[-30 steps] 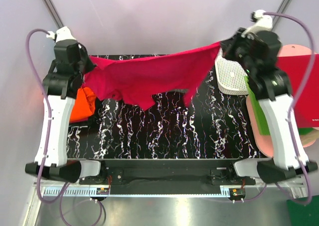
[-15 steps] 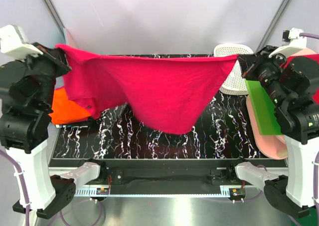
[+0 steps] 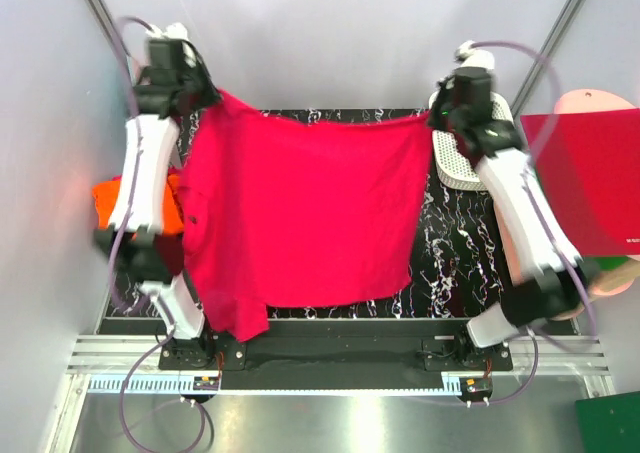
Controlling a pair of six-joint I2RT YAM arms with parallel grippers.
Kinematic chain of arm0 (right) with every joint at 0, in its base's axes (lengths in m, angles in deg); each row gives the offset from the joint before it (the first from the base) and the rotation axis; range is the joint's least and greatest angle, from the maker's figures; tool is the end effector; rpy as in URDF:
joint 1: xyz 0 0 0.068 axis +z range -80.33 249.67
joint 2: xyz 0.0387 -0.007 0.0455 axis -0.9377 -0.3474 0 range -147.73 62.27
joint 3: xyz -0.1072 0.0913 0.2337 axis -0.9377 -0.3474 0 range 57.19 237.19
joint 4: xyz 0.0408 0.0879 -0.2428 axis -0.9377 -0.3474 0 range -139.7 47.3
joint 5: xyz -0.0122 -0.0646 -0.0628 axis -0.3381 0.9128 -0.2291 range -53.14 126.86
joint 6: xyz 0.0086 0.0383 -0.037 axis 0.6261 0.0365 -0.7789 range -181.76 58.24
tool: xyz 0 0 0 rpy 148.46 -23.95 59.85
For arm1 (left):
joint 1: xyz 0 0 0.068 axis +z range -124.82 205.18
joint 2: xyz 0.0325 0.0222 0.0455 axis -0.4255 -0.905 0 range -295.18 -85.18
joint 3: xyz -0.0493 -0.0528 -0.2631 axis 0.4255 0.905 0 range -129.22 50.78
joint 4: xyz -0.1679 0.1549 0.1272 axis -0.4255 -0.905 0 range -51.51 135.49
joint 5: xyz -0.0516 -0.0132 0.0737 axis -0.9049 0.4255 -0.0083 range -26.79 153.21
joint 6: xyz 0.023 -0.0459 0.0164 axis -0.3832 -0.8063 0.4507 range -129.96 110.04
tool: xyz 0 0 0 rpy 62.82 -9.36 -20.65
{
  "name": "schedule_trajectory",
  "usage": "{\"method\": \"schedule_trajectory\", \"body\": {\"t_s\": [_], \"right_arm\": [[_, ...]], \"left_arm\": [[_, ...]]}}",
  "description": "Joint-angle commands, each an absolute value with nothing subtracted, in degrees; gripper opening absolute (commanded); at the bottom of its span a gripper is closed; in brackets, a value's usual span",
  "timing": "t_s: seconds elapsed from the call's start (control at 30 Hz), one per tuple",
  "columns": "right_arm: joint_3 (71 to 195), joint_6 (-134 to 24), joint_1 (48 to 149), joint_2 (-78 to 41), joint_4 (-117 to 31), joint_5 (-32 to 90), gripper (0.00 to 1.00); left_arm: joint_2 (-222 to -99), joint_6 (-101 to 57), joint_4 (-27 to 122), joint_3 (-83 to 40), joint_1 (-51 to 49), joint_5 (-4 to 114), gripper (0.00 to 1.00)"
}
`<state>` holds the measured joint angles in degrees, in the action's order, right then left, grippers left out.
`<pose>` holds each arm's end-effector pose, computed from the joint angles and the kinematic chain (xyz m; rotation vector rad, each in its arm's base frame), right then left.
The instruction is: Fold and stack the t-shirts
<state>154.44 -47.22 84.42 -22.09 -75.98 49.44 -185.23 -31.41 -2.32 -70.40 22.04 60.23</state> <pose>0.3128 0.0743 0.4514 0.1433 1.9146 0.1323 0.3702 -0.0221 0.4686 -0.2937 2.0297 -0.3214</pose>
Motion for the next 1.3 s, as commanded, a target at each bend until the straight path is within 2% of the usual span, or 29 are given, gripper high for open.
{"method": "schedule_trajectory", "body": {"t_s": [0.0, 0.13, 0.23, 0.37, 0.53, 0.63, 0.97, 1.27], "right_arm": [[154.1, -43.8, 80.5, -36.1, -69.3, 45.3, 0.0], [162.5, -42.3, 78.6, -54.1, -69.4, 38.7, 0.0], [170.9, -40.8, 77.9, -62.8, -70.7, 36.9, 0.0], [179.3, -40.8, 77.8, -68.2, -73.5, 34.5, 0.0], [180.9, -41.0, 77.8, -65.4, -75.1, 32.8, 0.0], [177.6, -41.5, 77.8, -61.9, -75.9, 32.6, 0.0], [158.4, -42.8, 78.0, -50.0, -76.8, 31.3, 0.0], [147.7, -38.8, 78.0, -46.2, -80.0, 26.8, 0.0]], "left_arm": [[-197.2, -34.0, -6.7, -72.3, 24.1, 47.9, 0.0], [-207.2, -35.2, -6.8, -76.2, 26.9, 45.5, 0.0], [-211.4, -35.1, -6.7, -78.1, 28.1, 45.7, 0.0], [-211.8, -35.0, -4.4, -77.1, 29.2, 43.7, 0.0], [-208.1, -35.1, -2.8, -73.4, 30.6, 39.8, 0.0], [-203.9, -33.0, -3.6, -67.9, 30.5, 39.7, 0.0], [-191.8, -26.5, -8.8, -48.6, 30.5, 44.5, 0.0], [-188.8, -26.9, -15.9, -43.2, 30.5, 46.9, 0.0]]}}
